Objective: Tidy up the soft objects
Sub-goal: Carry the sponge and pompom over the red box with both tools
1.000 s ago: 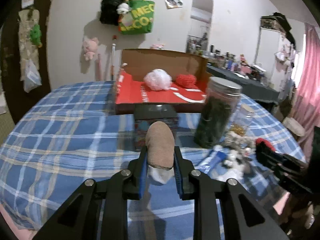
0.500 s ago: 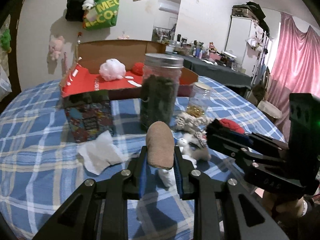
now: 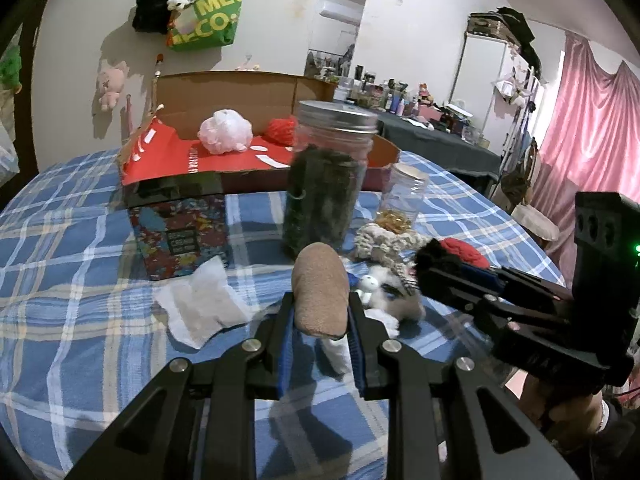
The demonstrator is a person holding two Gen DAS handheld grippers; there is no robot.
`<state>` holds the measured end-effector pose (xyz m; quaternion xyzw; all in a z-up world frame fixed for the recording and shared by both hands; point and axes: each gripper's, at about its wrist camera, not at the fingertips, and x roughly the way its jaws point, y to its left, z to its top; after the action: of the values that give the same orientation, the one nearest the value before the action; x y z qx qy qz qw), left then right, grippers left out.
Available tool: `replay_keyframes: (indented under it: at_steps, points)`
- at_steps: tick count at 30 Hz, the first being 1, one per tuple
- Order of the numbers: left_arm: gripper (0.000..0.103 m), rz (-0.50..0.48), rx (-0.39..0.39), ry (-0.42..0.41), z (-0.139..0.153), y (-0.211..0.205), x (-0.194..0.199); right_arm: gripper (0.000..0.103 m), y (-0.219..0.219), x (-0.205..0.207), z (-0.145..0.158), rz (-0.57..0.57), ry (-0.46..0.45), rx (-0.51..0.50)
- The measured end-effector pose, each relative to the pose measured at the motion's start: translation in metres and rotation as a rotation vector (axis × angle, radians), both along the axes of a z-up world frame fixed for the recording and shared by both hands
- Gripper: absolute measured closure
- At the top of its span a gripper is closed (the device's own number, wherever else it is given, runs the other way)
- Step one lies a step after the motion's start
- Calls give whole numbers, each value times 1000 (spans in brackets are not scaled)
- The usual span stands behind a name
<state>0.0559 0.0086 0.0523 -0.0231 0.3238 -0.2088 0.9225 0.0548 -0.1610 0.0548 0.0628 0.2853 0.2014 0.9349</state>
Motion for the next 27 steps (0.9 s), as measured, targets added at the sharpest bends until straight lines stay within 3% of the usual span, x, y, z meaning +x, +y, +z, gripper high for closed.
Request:
replay_keyframes:
  at_steps: [16, 27]
  points:
    - [78, 173, 3, 109, -6, 77, 18, 71, -54, 13, 4, -108, 69, 44]
    - [78, 234, 61, 168, -6, 123, 55, 71, -87, 51, 11, -135, 165, 77]
